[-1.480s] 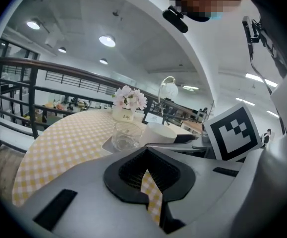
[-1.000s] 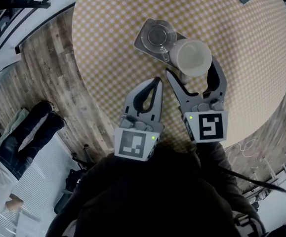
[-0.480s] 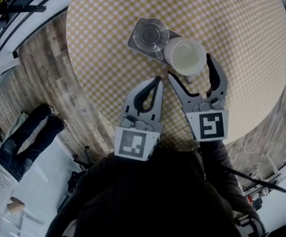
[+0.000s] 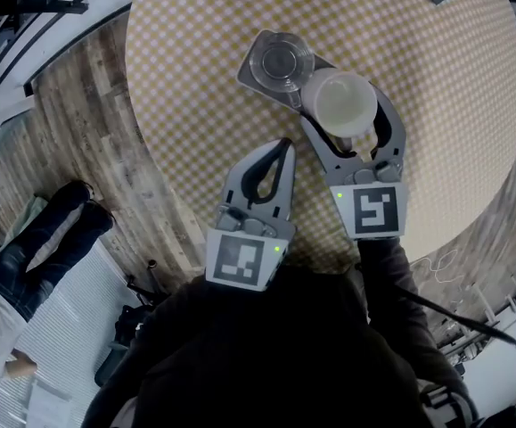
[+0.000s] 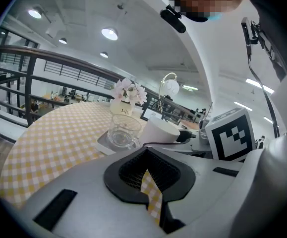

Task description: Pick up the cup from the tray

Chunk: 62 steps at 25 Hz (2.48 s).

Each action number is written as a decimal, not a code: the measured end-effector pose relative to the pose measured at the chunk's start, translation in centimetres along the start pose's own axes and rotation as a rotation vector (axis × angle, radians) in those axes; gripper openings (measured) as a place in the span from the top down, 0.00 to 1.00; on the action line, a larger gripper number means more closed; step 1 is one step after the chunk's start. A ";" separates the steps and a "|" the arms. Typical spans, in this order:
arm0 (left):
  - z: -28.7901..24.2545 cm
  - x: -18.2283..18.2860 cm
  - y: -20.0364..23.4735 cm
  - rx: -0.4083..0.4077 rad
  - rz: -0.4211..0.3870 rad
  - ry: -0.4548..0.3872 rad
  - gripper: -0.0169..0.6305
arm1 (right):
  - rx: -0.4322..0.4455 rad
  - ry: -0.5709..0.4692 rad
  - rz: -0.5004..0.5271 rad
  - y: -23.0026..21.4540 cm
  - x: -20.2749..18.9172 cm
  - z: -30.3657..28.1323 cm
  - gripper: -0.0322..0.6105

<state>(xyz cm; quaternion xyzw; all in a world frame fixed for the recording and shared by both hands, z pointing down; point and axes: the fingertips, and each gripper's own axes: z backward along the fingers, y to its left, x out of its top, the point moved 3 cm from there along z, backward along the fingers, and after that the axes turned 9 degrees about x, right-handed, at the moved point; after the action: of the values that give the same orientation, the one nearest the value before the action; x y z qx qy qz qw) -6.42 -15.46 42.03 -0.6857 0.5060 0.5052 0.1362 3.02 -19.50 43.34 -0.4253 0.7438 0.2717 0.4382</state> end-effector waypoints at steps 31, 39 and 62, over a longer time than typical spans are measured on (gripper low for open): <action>3.9 -2.3 -13.1 -0.227 -0.185 -0.008 0.97 | -0.305 -0.038 -0.124 -3.5 -6.3 16.4 0.33; 3.9 -3.8 -13.3 -0.233 -0.205 0.046 0.97 | -0.319 0.036 -0.161 -3.7 -10.3 16.2 0.33; 8.7 -1.7 -15.9 -0.145 -0.256 -0.122 0.97 | -0.275 -0.079 -0.184 -1.2 -8.1 23.0 0.33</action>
<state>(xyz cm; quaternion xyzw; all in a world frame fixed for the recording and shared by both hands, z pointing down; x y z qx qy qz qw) 1.96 -1.27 34.34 -0.7206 0.3676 0.5597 0.1800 15.80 1.04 39.68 -0.5366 0.6396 0.3462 0.4279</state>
